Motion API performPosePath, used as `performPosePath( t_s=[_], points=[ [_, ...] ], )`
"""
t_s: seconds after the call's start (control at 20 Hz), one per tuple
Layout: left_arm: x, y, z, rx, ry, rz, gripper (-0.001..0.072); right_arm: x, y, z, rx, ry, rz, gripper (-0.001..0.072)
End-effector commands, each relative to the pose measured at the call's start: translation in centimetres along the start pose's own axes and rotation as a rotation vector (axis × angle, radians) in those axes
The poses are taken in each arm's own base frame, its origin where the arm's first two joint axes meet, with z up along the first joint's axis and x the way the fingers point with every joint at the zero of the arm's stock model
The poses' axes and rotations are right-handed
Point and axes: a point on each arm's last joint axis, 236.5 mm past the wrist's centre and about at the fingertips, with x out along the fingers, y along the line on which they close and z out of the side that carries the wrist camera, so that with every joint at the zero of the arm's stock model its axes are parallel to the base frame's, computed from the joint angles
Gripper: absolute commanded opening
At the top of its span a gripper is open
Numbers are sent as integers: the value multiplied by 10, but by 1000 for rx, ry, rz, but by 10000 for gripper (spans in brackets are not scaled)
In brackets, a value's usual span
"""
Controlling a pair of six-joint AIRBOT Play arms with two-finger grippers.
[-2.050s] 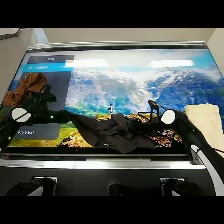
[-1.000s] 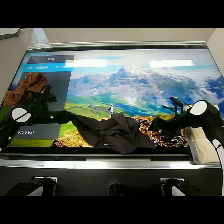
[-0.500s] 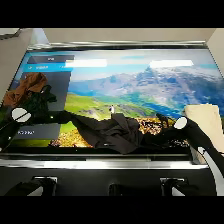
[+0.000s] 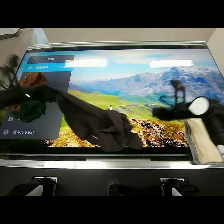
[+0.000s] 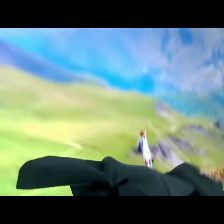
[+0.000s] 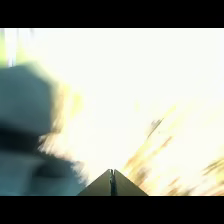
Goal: Fold the shirts.
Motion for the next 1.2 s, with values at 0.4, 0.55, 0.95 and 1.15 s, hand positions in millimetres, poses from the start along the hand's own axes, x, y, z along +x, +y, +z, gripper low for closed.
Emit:
performPosePath(
  t_s=[0.4,0.55,0.95,1.15],
  points=[
    [-169,-145,163,150,-512,-273,38,-276,-11,109,49,-724,-199,246],
    [-108,-204,118,216,-322,-437,38,-275,-12,109,49,-721,-202,445],
    [89,-244,-204,350,574,-482,39,-253,-22,81,71,-566,-238,478],
    [107,-237,-260,276,747,-439,720,-223,-29,69,88,-430,-260,502]
  ],
)
